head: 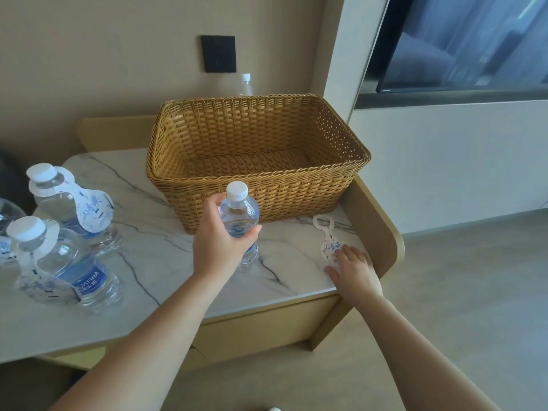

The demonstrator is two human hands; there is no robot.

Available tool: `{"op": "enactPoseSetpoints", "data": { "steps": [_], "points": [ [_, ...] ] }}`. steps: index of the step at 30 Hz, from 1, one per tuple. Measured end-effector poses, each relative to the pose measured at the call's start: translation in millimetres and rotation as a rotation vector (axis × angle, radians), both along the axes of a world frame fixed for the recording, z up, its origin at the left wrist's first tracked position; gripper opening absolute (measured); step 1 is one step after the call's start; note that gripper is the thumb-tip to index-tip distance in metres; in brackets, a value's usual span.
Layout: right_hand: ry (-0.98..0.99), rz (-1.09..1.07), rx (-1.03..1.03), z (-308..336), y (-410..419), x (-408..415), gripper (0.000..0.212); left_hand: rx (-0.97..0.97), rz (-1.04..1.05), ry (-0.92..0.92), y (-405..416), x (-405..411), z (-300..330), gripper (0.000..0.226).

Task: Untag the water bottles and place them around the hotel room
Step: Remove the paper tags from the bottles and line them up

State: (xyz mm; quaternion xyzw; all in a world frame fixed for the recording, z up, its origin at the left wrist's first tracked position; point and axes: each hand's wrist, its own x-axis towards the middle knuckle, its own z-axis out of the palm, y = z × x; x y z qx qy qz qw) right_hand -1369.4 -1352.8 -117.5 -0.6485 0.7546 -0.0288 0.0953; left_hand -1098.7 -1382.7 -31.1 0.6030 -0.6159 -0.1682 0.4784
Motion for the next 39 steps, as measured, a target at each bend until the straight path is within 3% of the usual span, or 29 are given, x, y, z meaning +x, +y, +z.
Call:
{"op": "enactPoseSetpoints", "data": {
  "steps": [6, 11, 15, 21, 26, 30, 34, 39],
  "points": [
    [-0.133, 0.048, -0.14, 16.4, 10.8, 21.1, 0.06, 0.002, -0.032, -0.023, 6.6, 1.3, 4.1, 0.076],
    [-0.295, 0.177, -0.386, 55.6, 20.7, 64.6, 0.043, 0.023, -0.078, -0.162, 18.0, 17.7, 11.7, 0.087],
    [-0.385, 0.351, -0.587, 96.4, 26.6, 111.0, 0.03, -0.16, 0.034, -0.268, 39.6, 50.5, 26.3, 0.055],
    [-0.512, 0.646, -0.523, 120.7, 20.2, 204.1, 0.028, -0.327, 0.262, -0.281, 69.1, 116.3, 48.6, 0.027],
    [-0.641, 0.759, -0.362, 118.0, 10.4, 281.6, 0.032, -0.41, 0.526, -0.227, 94.7, 174.3, 46.9, 0.028],
    [-0.822, 0.704, -0.267, 115.1, 10.7, 330.4, 0.039, -0.231, 0.592, -0.163, 99.2, 209.4, 36.5, 0.052],
    [-0.939, 0.66, -0.21, 111.4, 16.0, 355.0, 0.05, 0.102, 0.319, 0.136, 89.7, 217.1, 32.3, 0.057],
    [-1.025, 0.632, -0.094, 112.7, 10.3, 357.7, 0.05, 0.189, 0.221, 0.221, 89.2, 210.4, 23.8, 0.069]
  ]
}}
